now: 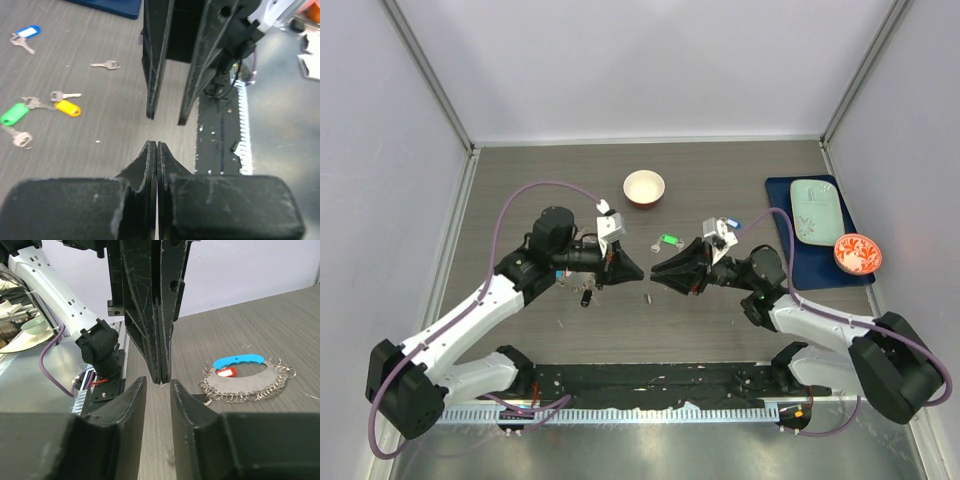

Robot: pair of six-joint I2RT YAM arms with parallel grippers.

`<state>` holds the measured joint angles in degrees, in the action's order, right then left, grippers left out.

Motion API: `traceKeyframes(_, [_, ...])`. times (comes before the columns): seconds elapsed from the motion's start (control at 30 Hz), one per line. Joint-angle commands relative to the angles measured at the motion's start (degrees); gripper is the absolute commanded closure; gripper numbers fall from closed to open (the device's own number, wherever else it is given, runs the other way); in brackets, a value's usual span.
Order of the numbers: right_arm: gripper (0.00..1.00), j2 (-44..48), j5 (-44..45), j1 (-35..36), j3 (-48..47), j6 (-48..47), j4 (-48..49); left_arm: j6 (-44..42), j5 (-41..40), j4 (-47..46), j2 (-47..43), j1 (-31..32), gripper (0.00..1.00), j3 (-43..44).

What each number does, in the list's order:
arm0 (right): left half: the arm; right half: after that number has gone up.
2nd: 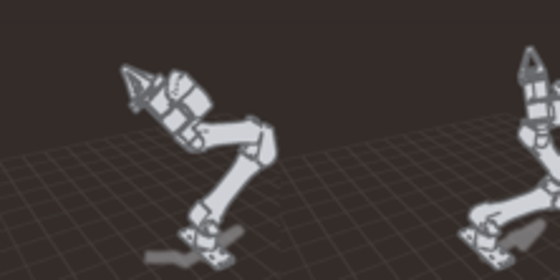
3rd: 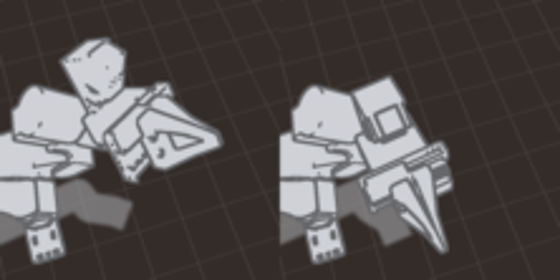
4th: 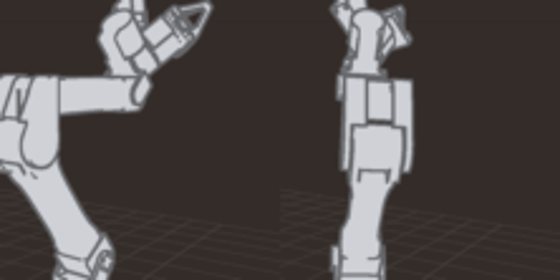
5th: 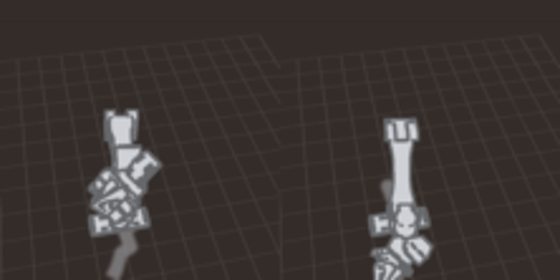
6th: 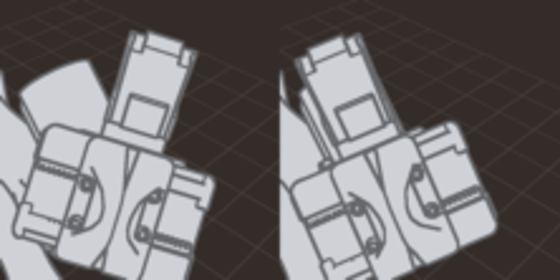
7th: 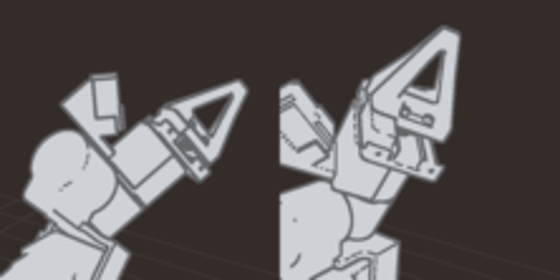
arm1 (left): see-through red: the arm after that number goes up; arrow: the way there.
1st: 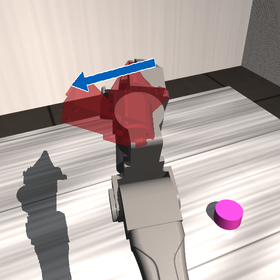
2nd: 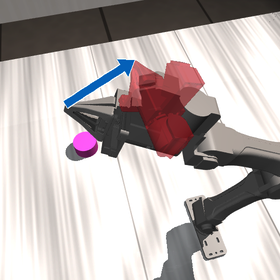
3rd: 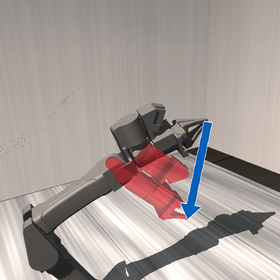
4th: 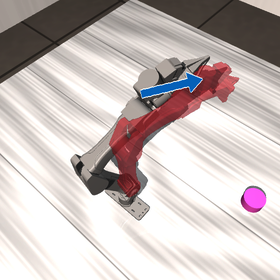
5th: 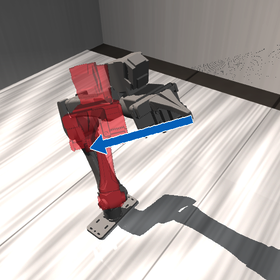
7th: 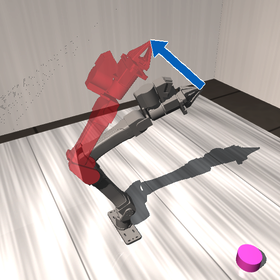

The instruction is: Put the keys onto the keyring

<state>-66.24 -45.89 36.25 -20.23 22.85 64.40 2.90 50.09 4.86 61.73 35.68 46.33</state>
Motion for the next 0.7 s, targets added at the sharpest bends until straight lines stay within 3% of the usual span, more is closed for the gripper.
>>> traceKeyframes(0.0, [0.62,6.11,3.61,0.31,-3.85,-6.39,-12.06,-14.55,-6.92,13.13,-3.46,0.27,1.0,4.56])
traceKeyframes(0.13, [0.61,8.76,6.16,0.31,-5.52,-11.77,-20.8,-20.64,-10.53,19.56,-4.08,0.35,1.0,4.65])
traceKeyframes(0.33, [0.61,6.12,12.3,0.4,-9.11,-13.01,-33.0,-15.66,-12.8,18.08,-4.16,1.06,0.98,4.21])
traceKeyframes(0.37, [0.62,5.6,13.53,0.75,-9.91,-13.01,-35.55,-12.33,-13.78,17.47,-4.86,1.06,0.94,3.78])
traceKeyframes(0.4, [0.61,4.2,15.63,1.19,-10.7,-12.92,-40.1,-11.0,-15.09,15.89,-7.13,1.06,0.79,3.08])
traceKeyframes(0.43, [0.61,3.58,16.79,1.71,-11.93,-12.57,-41.88,-9.42,-19.63,14.84,-8.46,1.06,0.71,1.24])
traceKeyframes(0.5, [0.6,1.21,19.15,4.6,-12.9,-13.44,-47.57,-5.63,-25.09,13.25,-11.45,1.06,0.64,-0.53])
traceKeyframes(0.57, [0.6,-1.08,21.18,7.16,-16.06,-16.24,-54.0,-3.17,-34.75,13.59,-15.49,1.06,0.55,-1.76])
traceKeyframes(0.6, [0.6,-2.13,22.15,9.69,-18.51,-17.56,-60.56,-1.16,-38.36,14.29,-16.81,1.06,0.42,-2.2])
traceKeyframes(0.67, [0.6,-4.95,25.49,11.99,-20.19,-19.68,-66.04,0.0,-49.05,15.17,-21.12,1.06,0.31,-3.61])
